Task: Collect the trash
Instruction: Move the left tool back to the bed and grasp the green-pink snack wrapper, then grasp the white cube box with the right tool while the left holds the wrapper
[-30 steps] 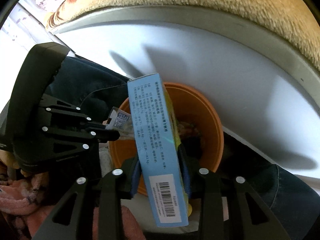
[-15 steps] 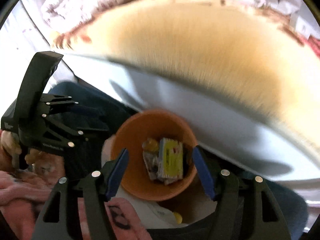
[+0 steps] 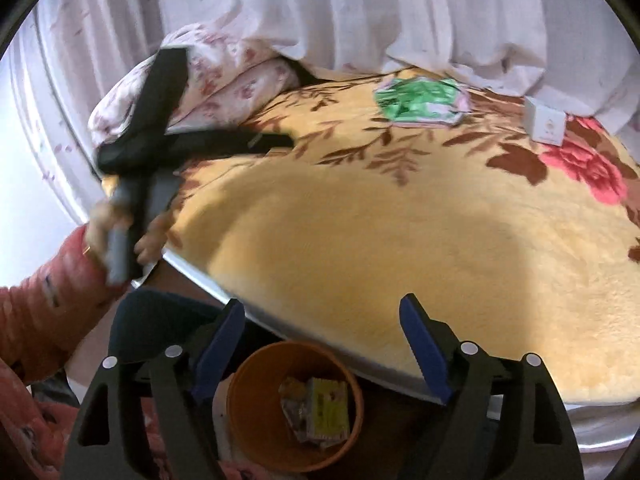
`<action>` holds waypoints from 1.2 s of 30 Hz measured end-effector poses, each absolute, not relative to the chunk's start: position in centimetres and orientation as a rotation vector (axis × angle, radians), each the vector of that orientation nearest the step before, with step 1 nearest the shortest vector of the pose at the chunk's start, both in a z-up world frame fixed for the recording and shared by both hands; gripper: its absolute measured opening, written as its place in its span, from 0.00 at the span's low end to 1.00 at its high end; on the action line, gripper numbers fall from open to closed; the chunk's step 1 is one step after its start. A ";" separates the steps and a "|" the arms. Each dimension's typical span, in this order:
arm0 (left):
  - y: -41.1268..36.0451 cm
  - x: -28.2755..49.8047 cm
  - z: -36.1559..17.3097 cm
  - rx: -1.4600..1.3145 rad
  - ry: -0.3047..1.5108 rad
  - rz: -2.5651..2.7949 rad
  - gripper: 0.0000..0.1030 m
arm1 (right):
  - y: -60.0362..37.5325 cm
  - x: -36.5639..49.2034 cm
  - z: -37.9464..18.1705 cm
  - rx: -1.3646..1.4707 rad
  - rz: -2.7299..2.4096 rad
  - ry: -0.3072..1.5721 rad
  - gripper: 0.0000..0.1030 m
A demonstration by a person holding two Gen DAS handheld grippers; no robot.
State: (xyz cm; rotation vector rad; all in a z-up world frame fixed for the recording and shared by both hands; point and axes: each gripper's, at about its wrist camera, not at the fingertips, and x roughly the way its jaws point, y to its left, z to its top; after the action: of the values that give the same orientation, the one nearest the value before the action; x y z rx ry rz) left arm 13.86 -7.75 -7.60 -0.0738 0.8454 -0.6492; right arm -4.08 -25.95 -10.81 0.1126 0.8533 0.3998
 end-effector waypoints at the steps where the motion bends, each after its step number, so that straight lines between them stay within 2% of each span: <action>1: -8.4 15.4 -7.5 -0.070 0.849 -0.655 0.78 | -26.2 -3.7 -10.8 0.120 0.394 0.856 0.76; 6: -12.7 24.7 -9.0 -0.034 0.875 -0.560 0.78 | -27.8 -1.9 -10.3 0.126 0.351 0.851 0.76; 11: -15.2 30.8 -10.6 -0.062 0.893 -0.485 0.78 | -29.6 0.0 -10.1 0.141 0.313 0.849 0.76; 13: -15.5 32.0 -10.8 -0.083 0.892 -0.471 0.65 | -30.2 0.8 -10.2 0.141 0.297 0.853 0.76; 14: -15.5 32.5 -11.0 -0.093 0.902 -0.476 0.42 | -30.4 1.1 -10.3 0.142 0.296 0.854 0.76; 15: -15.6 32.9 -11.4 -0.100 0.921 -0.477 0.39 | -30.7 1.6 -10.3 0.142 0.292 0.854 0.76; 23: -14.5 32.1 -10.5 -0.120 0.875 -0.495 0.33 | -32.5 4.2 -8.8 0.132 0.223 0.794 0.76; 32: -9.9 27.5 -6.9 -0.185 0.819 -0.527 0.32 | -36.2 7.8 -7.3 0.097 0.069 0.721 0.76; 36: -7.2 23.9 -5.7 -0.189 0.790 -0.536 0.32 | -38.3 11.5 -7.2 0.056 -0.010 0.693 0.81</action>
State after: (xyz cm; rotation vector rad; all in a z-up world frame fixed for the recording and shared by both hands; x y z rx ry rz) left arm 23.89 -7.19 -5.68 -0.1891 0.7905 -0.5365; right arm 11.52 -38.27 -7.22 0.0561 0.6931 -0.0099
